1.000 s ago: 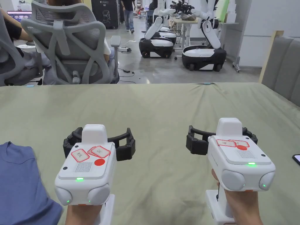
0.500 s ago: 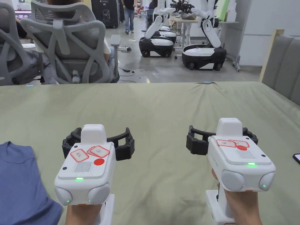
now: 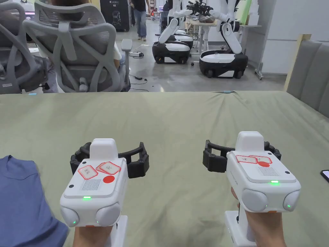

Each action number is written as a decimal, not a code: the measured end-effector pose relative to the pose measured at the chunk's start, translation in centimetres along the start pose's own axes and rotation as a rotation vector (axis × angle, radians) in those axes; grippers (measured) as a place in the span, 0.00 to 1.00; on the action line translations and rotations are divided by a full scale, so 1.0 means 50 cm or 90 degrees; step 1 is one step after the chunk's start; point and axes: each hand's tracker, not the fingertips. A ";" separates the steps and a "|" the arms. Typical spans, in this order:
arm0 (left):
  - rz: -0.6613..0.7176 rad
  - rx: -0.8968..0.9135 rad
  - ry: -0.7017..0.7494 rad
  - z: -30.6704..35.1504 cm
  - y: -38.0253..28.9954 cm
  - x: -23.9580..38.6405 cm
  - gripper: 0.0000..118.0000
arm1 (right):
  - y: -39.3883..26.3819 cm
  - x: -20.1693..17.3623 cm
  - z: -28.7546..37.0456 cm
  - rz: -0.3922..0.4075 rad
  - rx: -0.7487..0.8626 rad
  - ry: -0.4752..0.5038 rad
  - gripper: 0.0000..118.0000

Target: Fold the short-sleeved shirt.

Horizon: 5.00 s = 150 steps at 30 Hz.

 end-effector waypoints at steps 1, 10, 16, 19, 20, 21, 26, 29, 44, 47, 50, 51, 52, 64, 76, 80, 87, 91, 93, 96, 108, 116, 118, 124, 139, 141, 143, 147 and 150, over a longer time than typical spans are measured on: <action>-0.003 0.002 0.001 0.000 0.001 0.000 1.00 | 0.000 -0.001 0.000 0.003 0.001 0.003 1.00; 0.001 0.002 0.035 0.002 0.000 -0.006 0.00 | -0.002 -0.011 -0.001 0.019 -0.003 -0.036 0.00; -0.001 0.000 0.035 0.007 -0.005 -0.025 0.00 | 0.001 -0.015 -0.001 0.019 -0.014 -0.021 0.00; 0.006 0.005 0.052 0.016 0.000 -0.057 0.00 | 0.010 -0.039 -0.005 0.020 -0.013 -0.005 0.00; 0.005 0.006 0.060 0.021 0.001 -0.071 0.00 | 0.004 -0.045 -0.013 0.023 -0.013 -0.001 0.00; 0.004 0.005 0.072 0.028 0.003 -0.088 0.00 | 0.004 -0.057 -0.017 0.025 -0.011 0.005 0.00; 0.028 0.013 0.152 0.088 0.019 -0.201 0.00 | 0.020 -0.189 -0.031 0.021 0.008 0.095 0.00; 0.017 0.025 0.227 0.145 0.020 -0.275 0.00 | 0.025 -0.303 -0.029 0.030 0.018 0.178 0.00; 0.030 -0.083 0.284 0.202 0.038 -0.433 0.00 | 0.025 -0.536 0.037 0.053 0.023 0.352 0.00; 0.032 -0.172 0.228 0.131 0.040 -0.456 0.00 | 0.019 -0.521 0.033 0.057 0.024 0.347 0.00; 0.051 -0.306 0.195 0.033 0.026 -0.491 0.00 | 0.007 -0.505 0.027 0.060 0.017 0.340 0.00; 0.045 -0.357 0.192 0.000 0.017 -0.501 0.00 | 0.002 -0.502 0.021 0.060 0.012 0.335 0.00; 0.056 -0.397 0.193 -0.032 0.002 -0.513 0.00 | -0.013 -0.500 0.006 0.061 0.006 0.331 0.00; 0.046 -0.553 0.150 -0.204 -0.148 -0.603 0.78 | -0.086 -0.531 -0.097 0.068 -0.050 0.326 0.00; 0.059 -0.486 0.182 -0.160 -0.135 -0.599 0.01 | -0.103 -0.536 -0.095 0.066 -0.064 0.327 0.02; 0.017 -0.416 0.161 -0.161 -0.090 -0.593 0.01 | -0.098 -0.519 -0.089 0.075 -0.061 0.319 0.02; 0.022 -0.274 0.107 -0.151 0.081 -0.536 0.01 | -0.078 -0.444 -0.078 0.065 -0.049 0.282 0.02; 0.011 -0.202 -0.001 -0.170 0.182 -0.407 0.01 | -0.057 -0.365 -0.063 0.071 -0.032 0.236 0.02; -0.002 -0.171 -0.068 -0.183 0.215 -0.313 0.01 | -0.046 -0.316 -0.048 0.090 -0.013 0.191 0.03; 0.005 -0.158 -0.192 -0.212 0.245 -0.152 0.01 | -0.030 -0.228 -0.020 0.102 0.005 0.129 0.03; -0.043 -0.298 -0.482 -0.390 0.062 0.486 0.01 | -0.020 0.157 0.061 0.034 -0.026 -0.129 0.03; -0.086 -0.456 -0.463 -0.409 -0.177 0.606 0.03 | -0.066 0.275 0.073 -0.049 -0.058 -0.205 0.04; -0.067 -0.440 -0.453 -0.397 -0.162 0.591 0.04 | -0.066 0.278 0.071 -0.052 -0.058 -0.203 0.04; -0.063 -0.308 -0.438 -0.341 -0.034 0.510 0.92 | -0.051 0.251 0.073 -0.046 -0.061 -0.175 0.04; 0.013 -0.240 -0.109 -0.108 0.058 -0.067 0.00 | -0.017 0.029 0.097 -0.024 -0.034 -0.014 0.06; 0.027 -0.244 -0.098 -0.113 0.064 -0.100 0.00 | -0.006 0.007 0.095 -0.019 -0.032 -0.009 0.06; 0.033 -0.240 -0.082 -0.126 0.063 -0.119 0.00 | 0.001 -0.010 0.082 -0.013 -0.032 -0.004 0.06; 0.030 -0.272 -0.058 -0.196 0.037 -0.146 0.24 | 0.016 -0.035 0.055 0.004 -0.038 0.004 0.06; 0.041 -0.360 -0.031 -0.302 -0.014 -0.173 0.61 | 0.020 -0.040 0.033 0.014 -0.045 0.011 0.06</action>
